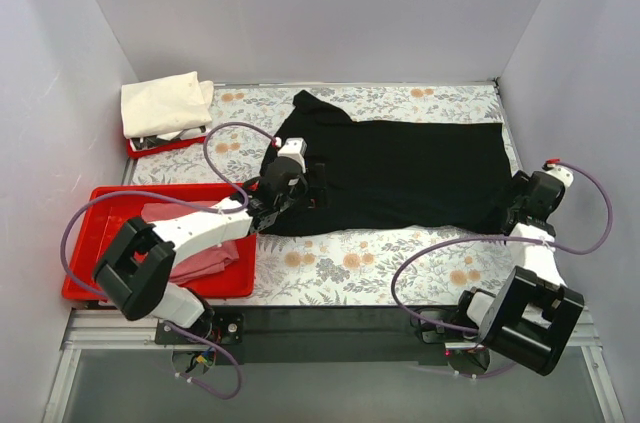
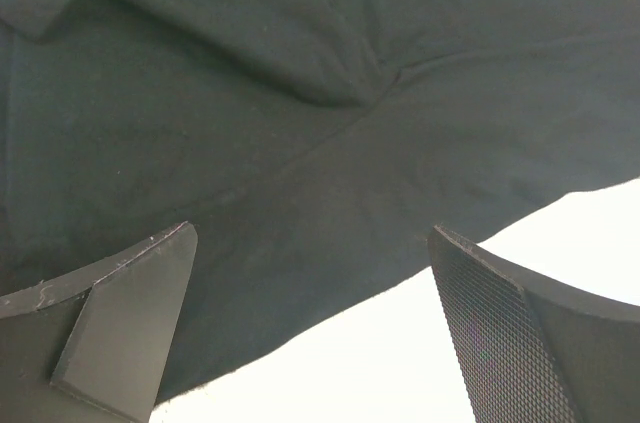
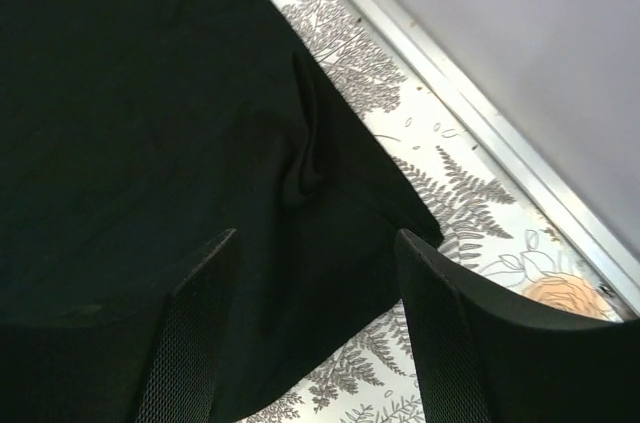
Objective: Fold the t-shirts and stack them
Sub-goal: Fold the tshirt
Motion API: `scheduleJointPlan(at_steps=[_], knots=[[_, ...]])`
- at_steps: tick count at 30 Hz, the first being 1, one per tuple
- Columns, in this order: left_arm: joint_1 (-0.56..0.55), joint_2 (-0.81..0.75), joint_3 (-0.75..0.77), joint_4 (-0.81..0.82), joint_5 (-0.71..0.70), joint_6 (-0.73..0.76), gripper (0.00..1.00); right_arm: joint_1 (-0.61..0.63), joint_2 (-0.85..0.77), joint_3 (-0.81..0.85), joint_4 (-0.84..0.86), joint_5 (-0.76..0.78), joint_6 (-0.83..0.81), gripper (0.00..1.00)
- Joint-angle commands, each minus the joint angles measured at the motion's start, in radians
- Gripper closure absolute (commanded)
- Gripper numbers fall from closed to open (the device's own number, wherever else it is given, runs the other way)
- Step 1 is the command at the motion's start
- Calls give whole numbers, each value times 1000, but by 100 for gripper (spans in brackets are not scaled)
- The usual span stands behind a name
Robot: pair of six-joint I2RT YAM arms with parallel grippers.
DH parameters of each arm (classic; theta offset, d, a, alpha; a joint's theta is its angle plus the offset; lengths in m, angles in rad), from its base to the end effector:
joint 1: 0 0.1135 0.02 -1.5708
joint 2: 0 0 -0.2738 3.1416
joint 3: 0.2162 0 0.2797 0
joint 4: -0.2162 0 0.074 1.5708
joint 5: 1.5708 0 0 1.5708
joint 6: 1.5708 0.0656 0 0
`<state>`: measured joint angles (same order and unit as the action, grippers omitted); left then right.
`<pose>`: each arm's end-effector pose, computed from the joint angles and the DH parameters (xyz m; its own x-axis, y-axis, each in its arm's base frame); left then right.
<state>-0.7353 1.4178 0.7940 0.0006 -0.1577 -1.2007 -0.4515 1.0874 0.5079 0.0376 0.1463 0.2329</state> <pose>0.2648 -0.2256 0.1922 -0.6860 -0.6210 -0.3792 -0.1981 0.6609 -0.7239 0.2416 -0.1278 0.1849 -0.3260 0.4118 -0.8510 0.6365 0.7612 0.1246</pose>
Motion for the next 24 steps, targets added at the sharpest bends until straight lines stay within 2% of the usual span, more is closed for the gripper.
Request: scheduleJointPlan(at_steps=[1, 9, 14, 19, 24], knots=[[-4, 59, 47, -18, -6, 44, 7, -3, 48, 6, 70, -71, 9, 44], [-4, 145, 96, -7, -17, 108, 6, -3, 155, 40, 97, -66, 31, 53], [-3, 156, 77, -7, -60, 145, 6, 51, 33, 3, 119, -35, 29, 56], [2, 165, 17, 62, 17, 128, 6, 97, -156, -8, 88, 33, -1, 53], [2, 162, 1, 84, 70, 109, 6, 135, -136, 107, -4, 122, -47, 50]])
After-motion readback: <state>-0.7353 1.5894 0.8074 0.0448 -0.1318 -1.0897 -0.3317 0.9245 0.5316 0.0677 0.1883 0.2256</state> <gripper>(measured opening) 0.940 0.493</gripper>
